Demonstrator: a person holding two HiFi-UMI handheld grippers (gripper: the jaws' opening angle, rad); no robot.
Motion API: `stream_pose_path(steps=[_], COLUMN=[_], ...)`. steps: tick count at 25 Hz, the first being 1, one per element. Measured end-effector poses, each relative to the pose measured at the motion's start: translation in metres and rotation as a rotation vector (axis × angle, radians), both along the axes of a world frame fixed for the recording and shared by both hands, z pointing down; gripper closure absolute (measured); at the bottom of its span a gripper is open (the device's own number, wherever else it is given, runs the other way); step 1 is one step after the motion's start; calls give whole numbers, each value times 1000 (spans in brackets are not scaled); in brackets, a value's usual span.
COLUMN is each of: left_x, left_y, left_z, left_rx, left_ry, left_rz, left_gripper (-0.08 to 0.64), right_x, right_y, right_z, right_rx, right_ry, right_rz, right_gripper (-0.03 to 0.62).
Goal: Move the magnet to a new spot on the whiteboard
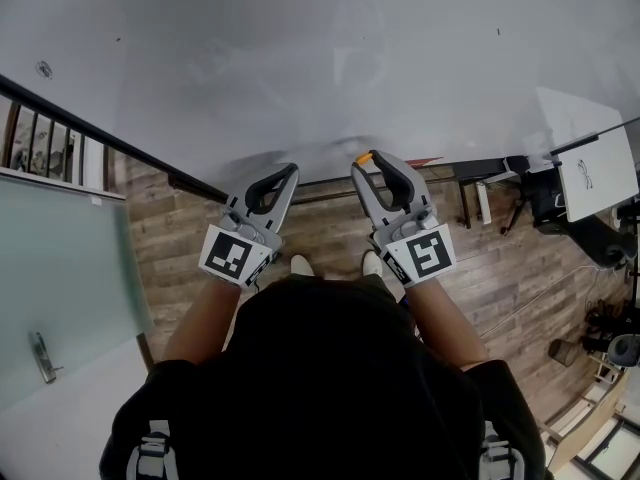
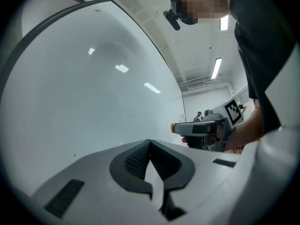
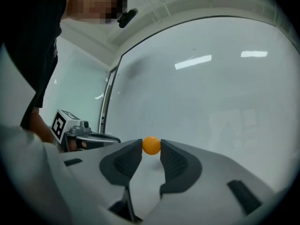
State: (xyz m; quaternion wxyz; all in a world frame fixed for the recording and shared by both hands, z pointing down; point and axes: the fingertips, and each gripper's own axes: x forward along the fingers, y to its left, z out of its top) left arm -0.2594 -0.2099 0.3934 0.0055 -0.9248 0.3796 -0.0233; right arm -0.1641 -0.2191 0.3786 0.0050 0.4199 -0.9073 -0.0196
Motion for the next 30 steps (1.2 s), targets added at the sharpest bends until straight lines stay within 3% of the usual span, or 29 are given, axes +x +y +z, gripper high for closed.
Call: stream_pose_path(steps=[7, 30], left_x=[-3, 1], left_y=[0, 0], left_z=[2, 5], left_rx=[-5, -11], left_ry=[0, -4], left_rz=[3, 15], left_gripper=[558, 557], right_x=[-9, -6], right_y=[10, 7], right_z=[12, 16], right_rx=[-33, -46], right_ry=[-15, -14], right_rz=[-80, -66], right_gripper=[474, 474])
